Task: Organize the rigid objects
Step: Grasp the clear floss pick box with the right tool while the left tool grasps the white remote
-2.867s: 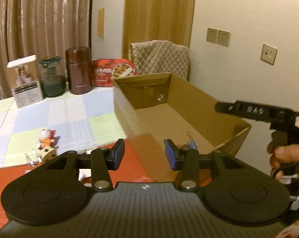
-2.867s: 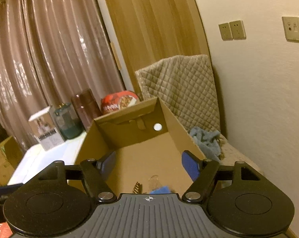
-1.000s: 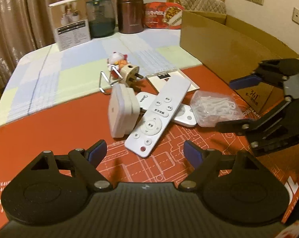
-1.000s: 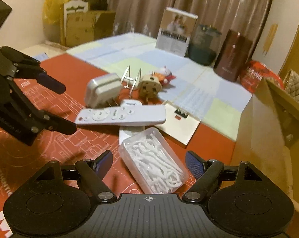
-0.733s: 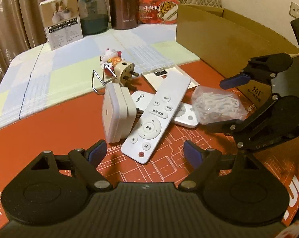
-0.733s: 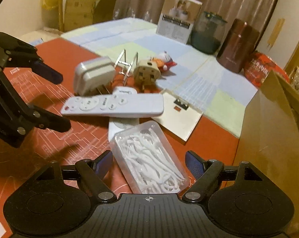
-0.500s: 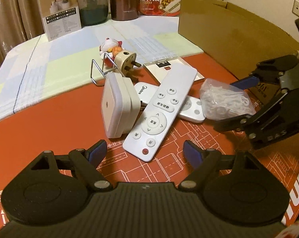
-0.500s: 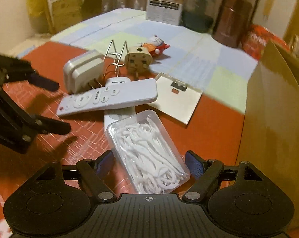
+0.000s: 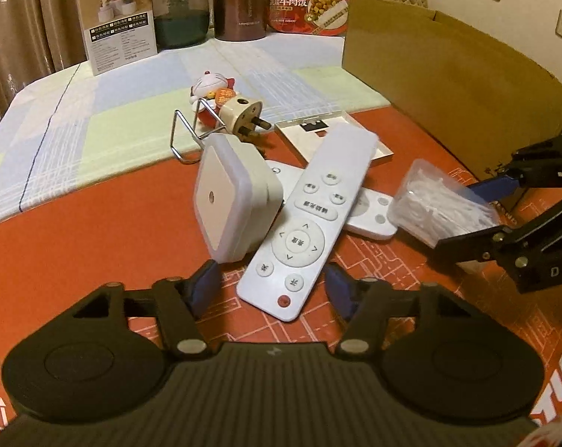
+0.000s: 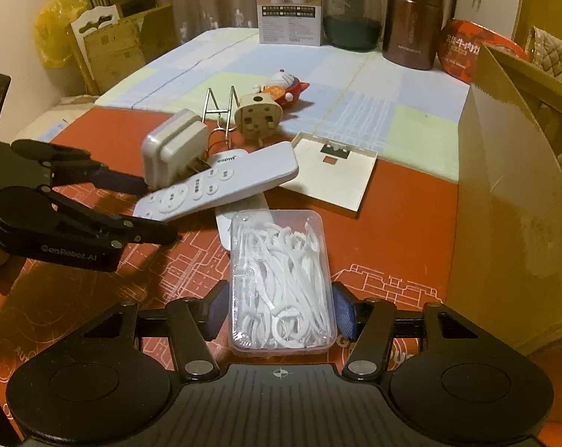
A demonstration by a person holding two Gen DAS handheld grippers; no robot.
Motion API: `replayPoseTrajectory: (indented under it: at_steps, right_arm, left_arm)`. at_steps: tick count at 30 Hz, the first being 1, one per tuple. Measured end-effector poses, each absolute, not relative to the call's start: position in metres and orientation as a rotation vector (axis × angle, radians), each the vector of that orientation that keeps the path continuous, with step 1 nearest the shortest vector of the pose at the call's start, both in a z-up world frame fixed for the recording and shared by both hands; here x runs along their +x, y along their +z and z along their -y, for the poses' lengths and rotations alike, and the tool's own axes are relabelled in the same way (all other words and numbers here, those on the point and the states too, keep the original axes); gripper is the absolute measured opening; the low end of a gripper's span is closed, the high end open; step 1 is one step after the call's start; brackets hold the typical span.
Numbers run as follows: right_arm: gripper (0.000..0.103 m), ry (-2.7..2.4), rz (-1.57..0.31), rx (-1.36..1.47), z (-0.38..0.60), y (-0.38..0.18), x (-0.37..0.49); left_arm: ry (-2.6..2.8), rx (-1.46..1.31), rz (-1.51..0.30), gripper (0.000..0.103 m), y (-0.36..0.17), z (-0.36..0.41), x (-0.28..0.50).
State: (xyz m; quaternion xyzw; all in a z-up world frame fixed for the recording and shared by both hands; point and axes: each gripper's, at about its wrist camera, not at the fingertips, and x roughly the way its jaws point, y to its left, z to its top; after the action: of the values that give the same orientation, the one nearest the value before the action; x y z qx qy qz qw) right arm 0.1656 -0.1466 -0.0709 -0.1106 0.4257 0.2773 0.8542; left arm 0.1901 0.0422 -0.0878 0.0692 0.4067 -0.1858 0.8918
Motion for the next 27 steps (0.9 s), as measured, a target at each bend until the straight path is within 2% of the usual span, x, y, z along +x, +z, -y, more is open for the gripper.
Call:
replayPoseTrajectory:
  at_steps: [3, 10, 20, 27]
  right_arm:
    - [0.055, 0.578, -0.892, -0.228, 0.147, -0.069, 0.163]
    - [0.054, 0.549, -0.893, -0.217, 0.154, -0.066, 0.15]
    - [0.054, 0.509, -0.899, -0.189, 0.16, -0.07, 0.116]
    - [0.055, 0.49, -0.862, -0.207, 0.158, -0.079, 0.112]
  left_arm:
    - [-0.386, 0.132, -0.844, 0.042, -0.087, -0.042, 0.184]
    - [-0.367, 0.116, -0.873, 0.033, -0.082, -0.035, 0.153]
    - [-0.325, 0.099, -0.86, 0.033, -0.082, -0.025, 0.121]
    - [-0.301, 0.077, -0.836, 0.042, -0.084, -0.022, 0.133]
